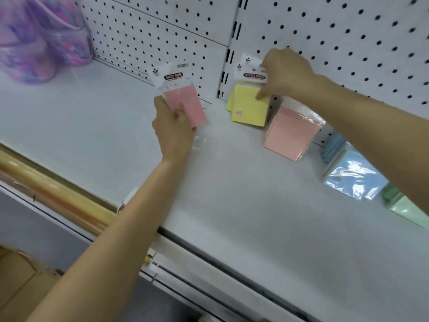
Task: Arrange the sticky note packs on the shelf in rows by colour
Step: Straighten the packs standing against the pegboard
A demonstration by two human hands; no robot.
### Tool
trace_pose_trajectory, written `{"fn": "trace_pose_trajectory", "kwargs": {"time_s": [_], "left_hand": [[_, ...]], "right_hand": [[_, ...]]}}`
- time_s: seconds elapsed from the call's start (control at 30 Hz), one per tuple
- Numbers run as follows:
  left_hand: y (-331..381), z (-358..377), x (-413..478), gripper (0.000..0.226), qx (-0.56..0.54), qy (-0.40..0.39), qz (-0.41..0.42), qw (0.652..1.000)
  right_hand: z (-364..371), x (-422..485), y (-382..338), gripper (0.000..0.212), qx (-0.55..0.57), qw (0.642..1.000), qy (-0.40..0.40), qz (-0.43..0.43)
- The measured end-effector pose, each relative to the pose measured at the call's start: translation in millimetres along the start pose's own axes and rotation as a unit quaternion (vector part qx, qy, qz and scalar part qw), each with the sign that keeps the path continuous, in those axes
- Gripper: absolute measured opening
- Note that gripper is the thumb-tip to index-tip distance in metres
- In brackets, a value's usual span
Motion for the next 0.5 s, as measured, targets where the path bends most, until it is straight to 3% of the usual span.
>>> {"fn": "trace_pose_trajectory", "kwargs": {"time_s": [0.13, 0.23, 0.5], "left_hand": [[1.1, 0.7, -0.5, 0.016, -0.004, -0.002, -0.002, 1.0], [1.5, 0.7, -0.8, 0.012, -0.007, -0.002, 0.0, 1.0], [1.6, 0.8, -1.7, 0.012, -0.013, 0.001, 0.006, 1.0]], "right_hand": [[5.7, -2.6, -0.5, 0.047, -0.032, 0.999, 0.001, -0.013], [11.6, -2.4, -1.3, 0.057, -0.02, 0.999, 0.028, -0.013], [22.3, 0.6, 0.3, 0.055, 0.025, 0.997, 0.066, -0.011]]}}
Point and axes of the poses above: each hand's wrist, its own x-axis towards the middle knuckle, its own z-axis out of the palm, y = z × x, the point moved 5 cm from there along x, towards the middle knuckle, and after that the axes turned 12 degrees about z, right-handed, at the moved point
